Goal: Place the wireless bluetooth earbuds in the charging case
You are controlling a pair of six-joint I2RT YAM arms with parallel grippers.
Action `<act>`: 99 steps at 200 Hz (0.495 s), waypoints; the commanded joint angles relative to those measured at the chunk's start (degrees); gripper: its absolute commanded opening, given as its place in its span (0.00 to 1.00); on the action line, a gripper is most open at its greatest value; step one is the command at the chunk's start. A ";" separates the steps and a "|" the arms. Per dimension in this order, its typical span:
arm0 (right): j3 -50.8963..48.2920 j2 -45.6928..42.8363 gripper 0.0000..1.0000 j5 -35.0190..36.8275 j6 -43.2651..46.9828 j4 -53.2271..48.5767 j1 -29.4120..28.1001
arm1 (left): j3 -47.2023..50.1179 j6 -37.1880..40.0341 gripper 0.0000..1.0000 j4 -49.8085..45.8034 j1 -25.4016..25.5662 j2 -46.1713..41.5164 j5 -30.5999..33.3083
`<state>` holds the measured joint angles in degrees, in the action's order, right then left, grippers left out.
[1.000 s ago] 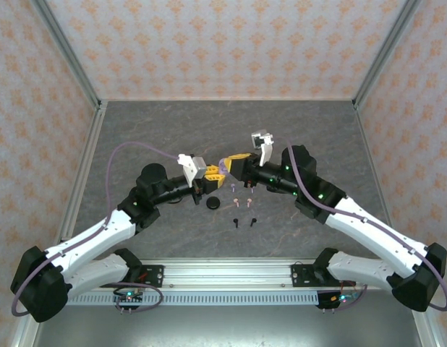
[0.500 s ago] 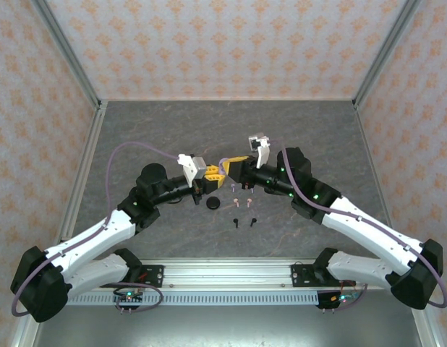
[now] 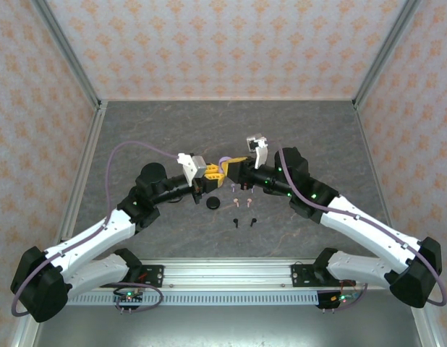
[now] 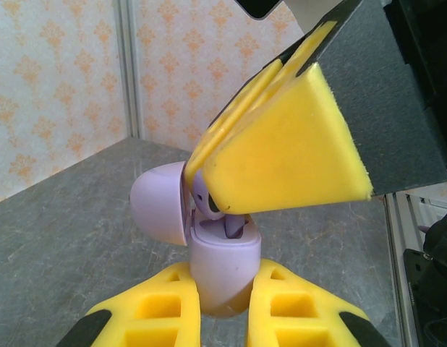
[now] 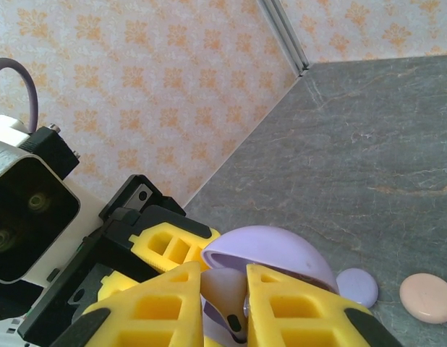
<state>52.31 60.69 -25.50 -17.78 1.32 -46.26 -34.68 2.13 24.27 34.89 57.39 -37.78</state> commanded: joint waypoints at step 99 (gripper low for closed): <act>9.14 -0.42 0.40 2.77 2.93 -11.13 -0.32 | -0.73 -0.57 0.00 1.86 0.52 -1.14 1.06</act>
<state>56.90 61.23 -25.23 -16.86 -4.69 -46.26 -34.68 1.87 23.90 34.89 57.39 -37.19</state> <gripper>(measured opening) 0.392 0.138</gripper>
